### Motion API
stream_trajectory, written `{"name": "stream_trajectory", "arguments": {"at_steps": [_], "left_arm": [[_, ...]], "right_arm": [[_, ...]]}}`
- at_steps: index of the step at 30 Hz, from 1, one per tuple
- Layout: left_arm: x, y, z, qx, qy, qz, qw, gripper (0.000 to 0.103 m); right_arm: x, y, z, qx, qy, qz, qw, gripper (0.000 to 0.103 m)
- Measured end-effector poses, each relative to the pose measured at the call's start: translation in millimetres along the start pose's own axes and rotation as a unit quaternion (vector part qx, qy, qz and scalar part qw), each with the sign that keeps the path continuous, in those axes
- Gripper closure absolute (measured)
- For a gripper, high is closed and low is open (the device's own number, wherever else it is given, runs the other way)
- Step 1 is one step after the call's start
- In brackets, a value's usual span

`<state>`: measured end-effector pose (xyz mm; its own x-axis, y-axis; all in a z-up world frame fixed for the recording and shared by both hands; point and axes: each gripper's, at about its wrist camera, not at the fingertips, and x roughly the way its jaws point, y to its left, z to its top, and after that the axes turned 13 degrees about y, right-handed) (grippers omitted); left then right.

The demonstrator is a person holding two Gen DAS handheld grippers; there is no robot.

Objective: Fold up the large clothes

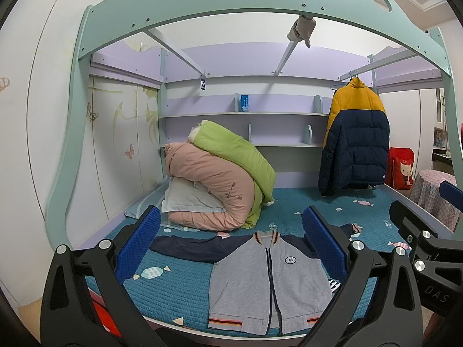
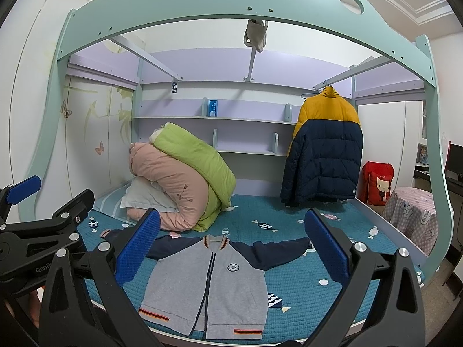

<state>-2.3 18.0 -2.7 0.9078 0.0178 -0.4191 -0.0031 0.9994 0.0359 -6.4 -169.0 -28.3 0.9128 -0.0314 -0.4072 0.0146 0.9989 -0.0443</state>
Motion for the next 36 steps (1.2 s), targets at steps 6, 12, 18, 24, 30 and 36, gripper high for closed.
{"name": "stream_trajectory", "arguments": {"at_steps": [6, 12, 18, 24, 30, 36], "left_arm": [[0, 1, 0, -0.001, -0.001, -0.001, 1.0, 0.005], [2, 0, 0, 0.0, 0.001, 0.002, 1.0, 0.005], [11, 0, -3, 0.001, 0.006, 0.004, 1.0, 0.005], [22, -1, -4, 0.004, 0.012, 0.003, 0.9999, 0.005], [45, -3, -3, 0.006, 0.034, 0.002, 0.9994, 0.005], [87, -5, -5, 0.008, 0.066, 0.002, 0.9978, 0.005]], "right_arm": [[1, 2, 0, -0.001, -0.001, -0.001, 1.0, 0.007], [1, 2, -1, 0.0, 0.0, 0.0, 1.0, 0.007], [6, 3, 0, -0.002, 0.005, -0.001, 1.0, 0.007], [16, 8, 2, -0.002, 0.014, -0.003, 1.0, 0.007], [42, 11, 2, -0.004, 0.037, -0.005, 0.999, 0.007], [80, 15, -4, -0.006, 0.068, -0.006, 0.998, 0.007]]}}
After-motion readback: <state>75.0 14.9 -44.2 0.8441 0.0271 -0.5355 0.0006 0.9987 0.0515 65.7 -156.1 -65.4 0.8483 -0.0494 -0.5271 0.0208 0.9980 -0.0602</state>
